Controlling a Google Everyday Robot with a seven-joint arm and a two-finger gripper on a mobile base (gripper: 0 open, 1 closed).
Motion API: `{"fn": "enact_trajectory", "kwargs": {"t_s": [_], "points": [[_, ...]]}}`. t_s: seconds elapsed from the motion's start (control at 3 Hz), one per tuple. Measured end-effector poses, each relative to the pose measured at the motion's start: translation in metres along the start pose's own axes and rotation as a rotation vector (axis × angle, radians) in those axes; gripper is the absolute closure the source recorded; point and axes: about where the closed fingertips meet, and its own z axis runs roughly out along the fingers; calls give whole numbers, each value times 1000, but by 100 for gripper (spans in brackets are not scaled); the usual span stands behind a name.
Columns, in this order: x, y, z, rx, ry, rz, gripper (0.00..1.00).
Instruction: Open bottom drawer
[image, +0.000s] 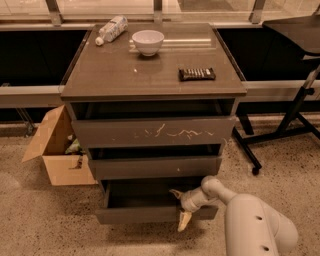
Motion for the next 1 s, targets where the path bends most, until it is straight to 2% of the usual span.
{"fn": "enact_trajectory", "kwargs": {"t_s": [0.33,0.67,1.0], "points": [[-8,-2,16,-15,-43,-27,0],[-11,-3,26,-25,-45,-21,0],[-14,-1,27,-36,-39,-16,13]]}}
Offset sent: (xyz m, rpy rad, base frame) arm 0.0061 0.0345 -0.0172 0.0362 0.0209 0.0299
